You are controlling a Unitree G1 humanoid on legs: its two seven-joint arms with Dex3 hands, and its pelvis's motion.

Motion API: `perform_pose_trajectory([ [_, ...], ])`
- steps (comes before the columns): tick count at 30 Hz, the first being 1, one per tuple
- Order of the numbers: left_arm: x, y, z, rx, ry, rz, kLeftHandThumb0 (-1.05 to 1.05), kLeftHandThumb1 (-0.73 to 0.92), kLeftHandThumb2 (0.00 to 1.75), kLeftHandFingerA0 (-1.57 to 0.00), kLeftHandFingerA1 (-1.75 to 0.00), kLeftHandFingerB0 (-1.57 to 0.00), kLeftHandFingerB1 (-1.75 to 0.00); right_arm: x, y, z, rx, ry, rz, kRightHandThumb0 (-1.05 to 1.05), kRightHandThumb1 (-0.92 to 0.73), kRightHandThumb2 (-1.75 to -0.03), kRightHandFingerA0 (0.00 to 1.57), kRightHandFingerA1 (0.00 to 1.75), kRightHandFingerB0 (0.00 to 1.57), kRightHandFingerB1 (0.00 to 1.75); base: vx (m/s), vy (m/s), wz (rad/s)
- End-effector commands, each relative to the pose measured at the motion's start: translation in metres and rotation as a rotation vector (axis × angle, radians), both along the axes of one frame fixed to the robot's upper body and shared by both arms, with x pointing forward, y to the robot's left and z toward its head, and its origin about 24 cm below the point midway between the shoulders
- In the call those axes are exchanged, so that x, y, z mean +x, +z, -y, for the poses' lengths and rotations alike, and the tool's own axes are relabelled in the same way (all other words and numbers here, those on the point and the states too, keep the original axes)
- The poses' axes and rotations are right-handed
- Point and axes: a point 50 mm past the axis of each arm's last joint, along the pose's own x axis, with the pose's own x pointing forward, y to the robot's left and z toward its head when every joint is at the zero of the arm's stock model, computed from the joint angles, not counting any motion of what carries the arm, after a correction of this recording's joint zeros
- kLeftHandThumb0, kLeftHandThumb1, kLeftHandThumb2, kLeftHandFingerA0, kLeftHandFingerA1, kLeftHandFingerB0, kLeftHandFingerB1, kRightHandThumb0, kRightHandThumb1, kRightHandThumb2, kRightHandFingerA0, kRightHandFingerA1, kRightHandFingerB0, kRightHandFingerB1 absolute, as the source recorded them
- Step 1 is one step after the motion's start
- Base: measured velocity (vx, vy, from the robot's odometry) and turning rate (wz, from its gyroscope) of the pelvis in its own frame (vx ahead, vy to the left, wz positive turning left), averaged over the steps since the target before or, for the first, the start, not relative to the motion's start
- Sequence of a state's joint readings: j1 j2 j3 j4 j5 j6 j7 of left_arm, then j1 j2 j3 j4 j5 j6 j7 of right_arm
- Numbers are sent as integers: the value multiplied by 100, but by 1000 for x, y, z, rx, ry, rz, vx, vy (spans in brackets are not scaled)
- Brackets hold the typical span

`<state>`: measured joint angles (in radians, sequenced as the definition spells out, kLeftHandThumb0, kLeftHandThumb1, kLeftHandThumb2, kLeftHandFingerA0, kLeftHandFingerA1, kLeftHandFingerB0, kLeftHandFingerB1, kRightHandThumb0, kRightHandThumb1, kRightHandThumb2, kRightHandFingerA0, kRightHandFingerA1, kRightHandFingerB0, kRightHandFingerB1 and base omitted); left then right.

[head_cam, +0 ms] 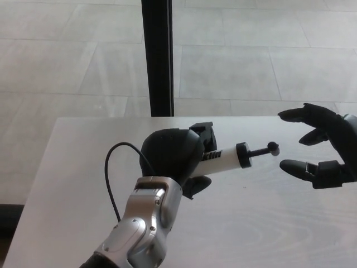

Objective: The robot uses its left hand to lift the air pump kept on the middle of the desk and use the right hand to pull out the handle

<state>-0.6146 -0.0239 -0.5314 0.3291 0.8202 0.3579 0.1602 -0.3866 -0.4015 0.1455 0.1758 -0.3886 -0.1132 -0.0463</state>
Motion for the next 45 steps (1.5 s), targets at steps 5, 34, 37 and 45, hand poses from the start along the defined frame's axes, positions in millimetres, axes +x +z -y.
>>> perform_pose_trajectory([
  [5, 10, 21, 3, -52, 83, 12, -14, 58, 84, -88, -161, -74, -69, -3, -9, -12, -34, 9, -5, -38, -55, -57, 78, 74, 60, 48, 0, 0, 0],
  [34, 5, 4, 4, -22, 47, -13, -17, 63, 93, -89, -175, -72, -144, 1, 2, -10, 44, -30, 210, -19, -61, -93, 97, 163, 86, 85, 0, 0, 0],
  [37, 7, 8, 5, -39, 50, -13, -19, 65, 91, -88, -175, -70, -139, 3, 1, -7, 27, -36, 195, -20, -62, -94, 96, 167, 88, 95, 0, 0, 0],
  [45, 7, 11, 8, -31, 54, -22, -18, 63, 86, -89, -173, -78, -114, 3, -6, -5, 3, -42, 178, -19, -59, -97, 98, 164, 90, 91, 0, 0, 0],
])
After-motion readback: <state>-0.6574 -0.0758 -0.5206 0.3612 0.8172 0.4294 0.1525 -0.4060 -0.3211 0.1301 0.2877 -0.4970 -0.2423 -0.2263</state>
